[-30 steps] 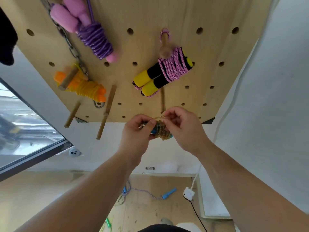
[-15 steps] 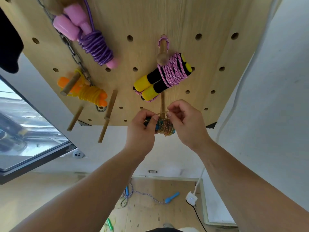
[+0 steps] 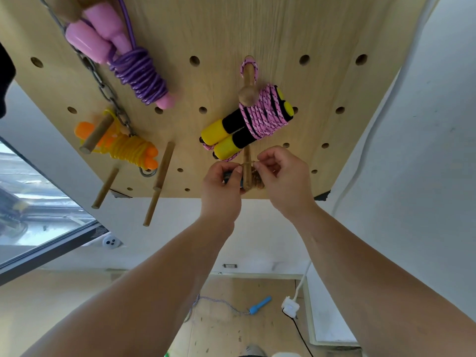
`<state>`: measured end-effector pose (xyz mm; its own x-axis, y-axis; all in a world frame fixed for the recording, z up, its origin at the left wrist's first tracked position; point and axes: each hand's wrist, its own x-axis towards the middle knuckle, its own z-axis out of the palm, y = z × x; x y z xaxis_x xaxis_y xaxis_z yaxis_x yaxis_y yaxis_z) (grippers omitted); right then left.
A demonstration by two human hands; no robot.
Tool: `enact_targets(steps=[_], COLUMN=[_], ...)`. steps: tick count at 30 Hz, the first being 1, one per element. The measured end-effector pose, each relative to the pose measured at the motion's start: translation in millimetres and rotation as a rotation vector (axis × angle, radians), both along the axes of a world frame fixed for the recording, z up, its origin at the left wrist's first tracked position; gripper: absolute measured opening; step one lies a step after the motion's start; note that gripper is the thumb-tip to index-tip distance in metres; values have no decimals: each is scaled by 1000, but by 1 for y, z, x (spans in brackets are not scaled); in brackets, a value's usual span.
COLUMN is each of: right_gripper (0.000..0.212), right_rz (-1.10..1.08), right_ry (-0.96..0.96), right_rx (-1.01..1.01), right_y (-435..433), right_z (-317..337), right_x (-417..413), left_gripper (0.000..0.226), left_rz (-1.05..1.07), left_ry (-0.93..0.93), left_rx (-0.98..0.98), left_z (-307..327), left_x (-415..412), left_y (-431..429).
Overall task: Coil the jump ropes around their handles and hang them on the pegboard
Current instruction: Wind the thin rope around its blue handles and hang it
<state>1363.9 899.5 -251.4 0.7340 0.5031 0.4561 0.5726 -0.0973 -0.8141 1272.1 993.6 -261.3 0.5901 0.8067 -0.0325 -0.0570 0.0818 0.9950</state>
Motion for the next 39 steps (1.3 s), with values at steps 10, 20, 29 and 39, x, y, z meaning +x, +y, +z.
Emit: enact_targets(steps=[10,20,29,39], right_gripper=[6,15,19,24], right_rz=[-156,-191,-217,-231], right_ry=[-76,94,169,435], right_rx=[-33,-99,-83,-242], right_y=[30,29,-2,-26], right_z=[10,8,-16,-78], right_x=[17,20,-3,-140], left_gripper=[37,52,43,30], left_rz=[115,0,0,41], left_ry=[-26,-23,204,377], left_rx=[-326,-455,-381,-396], left_z=[-3,1,-12,-56], left_x=[31,31,-15,-206], left_y=[13,23,0,18])
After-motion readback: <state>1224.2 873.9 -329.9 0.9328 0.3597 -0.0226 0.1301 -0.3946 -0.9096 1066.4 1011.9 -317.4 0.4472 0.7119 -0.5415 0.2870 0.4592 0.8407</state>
